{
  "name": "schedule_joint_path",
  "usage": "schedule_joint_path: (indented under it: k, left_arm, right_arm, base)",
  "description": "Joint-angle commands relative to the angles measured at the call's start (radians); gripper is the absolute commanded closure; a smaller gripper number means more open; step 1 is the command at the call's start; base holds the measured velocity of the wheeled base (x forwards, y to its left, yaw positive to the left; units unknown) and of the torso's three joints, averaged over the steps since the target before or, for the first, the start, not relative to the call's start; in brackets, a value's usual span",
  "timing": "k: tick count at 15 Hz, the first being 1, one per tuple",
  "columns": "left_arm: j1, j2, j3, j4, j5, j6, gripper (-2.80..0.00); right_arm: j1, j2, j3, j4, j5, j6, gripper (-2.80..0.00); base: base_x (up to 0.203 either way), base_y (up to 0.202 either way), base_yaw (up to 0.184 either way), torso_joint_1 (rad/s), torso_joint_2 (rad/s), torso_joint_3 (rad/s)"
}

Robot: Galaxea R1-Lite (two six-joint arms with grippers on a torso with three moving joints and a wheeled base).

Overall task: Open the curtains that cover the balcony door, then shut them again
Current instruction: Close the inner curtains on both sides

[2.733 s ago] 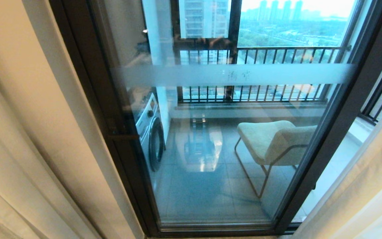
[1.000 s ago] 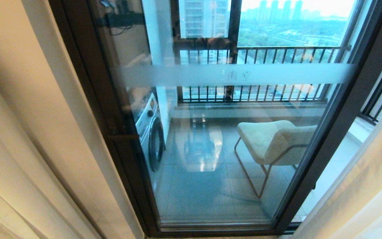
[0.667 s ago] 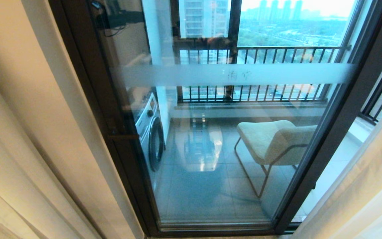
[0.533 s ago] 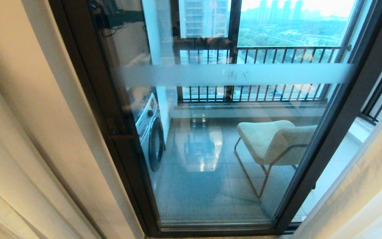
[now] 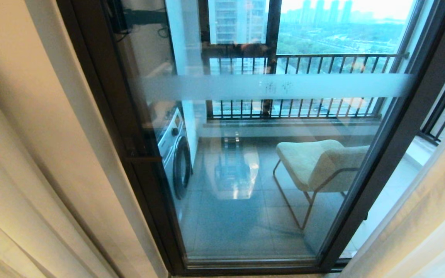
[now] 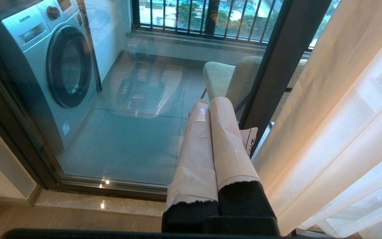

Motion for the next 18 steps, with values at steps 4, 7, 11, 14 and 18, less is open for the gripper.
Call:
schedule_joint_path:
  k: [4, 7, 11, 14, 18]
  left_arm:
    - [0.008, 0.160, -0.183, 0.022, -0.023, -0.001, -2.80]
    - [0.015, 0.238, -0.278, 0.027, -0.026, 0.001, -2.80]
    - [0.010, 0.335, -0.413, 0.028, -0.028, 0.002, -2.80]
    - [-0.013, 0.364, -0.424, 0.024, -0.049, 0.006, -2.80]
    - [-0.068, 0.373, -0.425, 0.012, -0.057, 0.002, -2.80]
  right_arm:
    - [0.000, 0.001, 0.000, 0.000, 0.001, -0.001, 0.00]
    - [-0.001, 0.001, 0.000, 0.000, 0.001, -0.001, 0.00]
    - [-0.001, 0.001, 0.000, 0.000, 0.001, -0.001, 0.00]
    - [-0.001, 0.001, 0.000, 0.000, 0.001, -0.001, 0.00]
    - [-0.001, 0.001, 0.000, 0.000, 0.001, -0.001, 0.00]
  base:
    - [0.000, 0.000, 0.000, 0.000, 0.00, 0.000]
    - [0.000, 0.000, 0.000, 0.000, 0.00, 0.000]
    - [0.000, 0.000, 0.000, 0.000, 0.00, 0.000]
    - [0.000, 0.000, 0.000, 0.000, 0.00, 0.000]
    - [0.000, 0.000, 0.000, 0.000, 0.00, 0.000]
